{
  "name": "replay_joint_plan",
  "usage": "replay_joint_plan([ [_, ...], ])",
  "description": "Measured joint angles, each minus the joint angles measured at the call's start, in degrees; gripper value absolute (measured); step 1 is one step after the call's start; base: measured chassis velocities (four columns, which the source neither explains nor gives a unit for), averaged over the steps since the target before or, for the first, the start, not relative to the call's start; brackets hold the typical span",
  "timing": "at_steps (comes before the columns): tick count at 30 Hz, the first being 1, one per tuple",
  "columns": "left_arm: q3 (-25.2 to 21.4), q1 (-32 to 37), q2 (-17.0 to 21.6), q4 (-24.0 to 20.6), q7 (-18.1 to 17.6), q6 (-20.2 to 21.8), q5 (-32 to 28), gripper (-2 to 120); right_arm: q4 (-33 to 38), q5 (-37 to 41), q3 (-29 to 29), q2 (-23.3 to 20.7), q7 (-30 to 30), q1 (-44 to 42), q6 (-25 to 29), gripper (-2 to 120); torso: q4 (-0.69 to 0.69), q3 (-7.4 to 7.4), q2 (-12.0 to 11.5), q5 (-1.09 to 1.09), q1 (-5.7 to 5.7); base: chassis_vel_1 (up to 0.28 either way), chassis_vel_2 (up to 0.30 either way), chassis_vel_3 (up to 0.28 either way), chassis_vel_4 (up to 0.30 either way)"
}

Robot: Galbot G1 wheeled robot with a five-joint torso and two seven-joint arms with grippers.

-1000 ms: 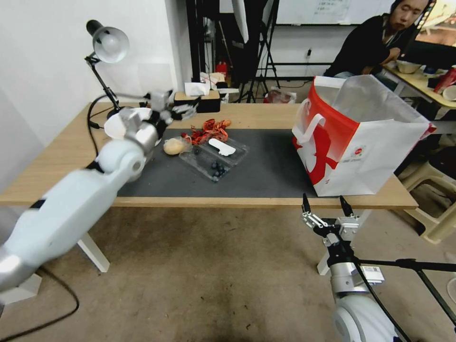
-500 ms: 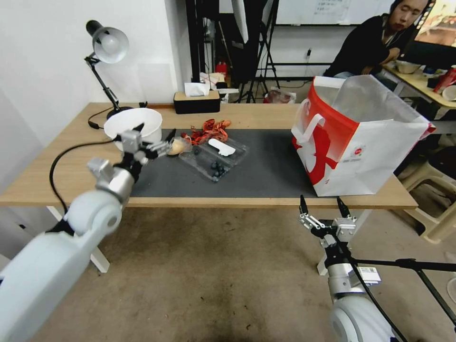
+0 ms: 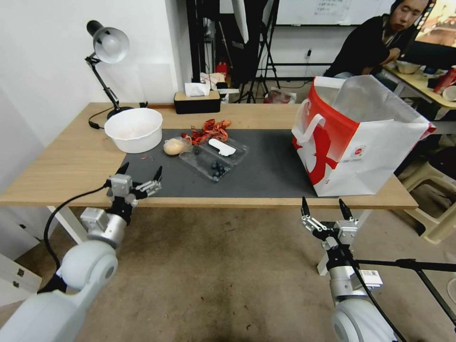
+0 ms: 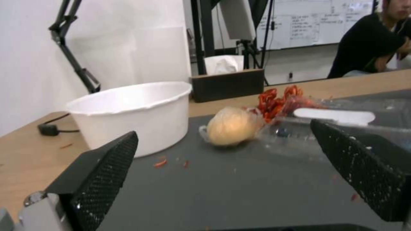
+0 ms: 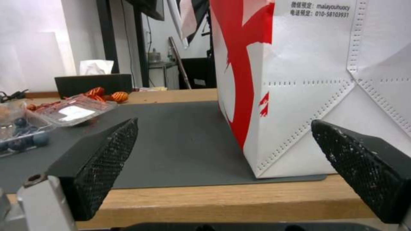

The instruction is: Pick up the trash from the table and place it into the takeout bag.

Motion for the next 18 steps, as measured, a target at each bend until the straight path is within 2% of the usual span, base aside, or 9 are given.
replay_joint_plan([
  [8,-1.55,3.70,-2.47,-0.70,-0.30,-1.43,1.75,100,-0.01,0.11,0.00,-0.03,0.02,0.13,0.03,100,0.00,0.00,0.00,0.01,0.00,0.000,0.000,0.000,0.000],
  [18,-1.93,5.02,-2.70,-0.87,0.05,-2.16,2.07,100,0.05,0.14,-0.11,-0.02,0.02,0.03,0.14,100,0.00,0.01,0.00,0.00,0.01,0.000,0.000,0.000,0.000],
])
